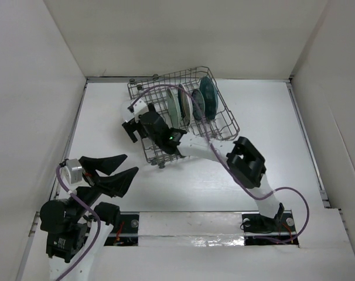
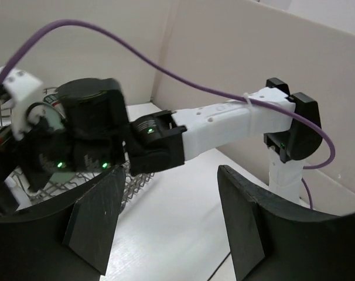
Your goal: Load the plates into the dish rack
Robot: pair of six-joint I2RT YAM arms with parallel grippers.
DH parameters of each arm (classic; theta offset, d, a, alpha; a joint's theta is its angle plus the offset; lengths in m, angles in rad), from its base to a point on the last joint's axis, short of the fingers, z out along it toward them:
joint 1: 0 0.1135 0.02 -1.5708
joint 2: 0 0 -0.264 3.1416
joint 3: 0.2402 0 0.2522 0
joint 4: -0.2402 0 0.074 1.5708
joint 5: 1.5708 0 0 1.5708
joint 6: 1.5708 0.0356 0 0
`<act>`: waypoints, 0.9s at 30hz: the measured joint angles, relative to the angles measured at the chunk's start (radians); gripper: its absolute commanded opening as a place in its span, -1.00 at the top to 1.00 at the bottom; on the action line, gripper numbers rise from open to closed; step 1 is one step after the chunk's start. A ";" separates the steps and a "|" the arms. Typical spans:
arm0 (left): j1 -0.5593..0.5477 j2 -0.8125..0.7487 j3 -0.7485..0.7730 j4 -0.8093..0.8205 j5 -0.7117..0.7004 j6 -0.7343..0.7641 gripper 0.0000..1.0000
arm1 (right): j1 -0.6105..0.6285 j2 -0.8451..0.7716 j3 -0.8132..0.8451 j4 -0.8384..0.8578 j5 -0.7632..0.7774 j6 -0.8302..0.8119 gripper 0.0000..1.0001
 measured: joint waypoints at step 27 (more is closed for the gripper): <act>-0.008 -0.060 -0.095 0.025 0.001 0.031 -0.21 | 0.059 0.271 0.276 -0.037 0.345 0.043 -0.04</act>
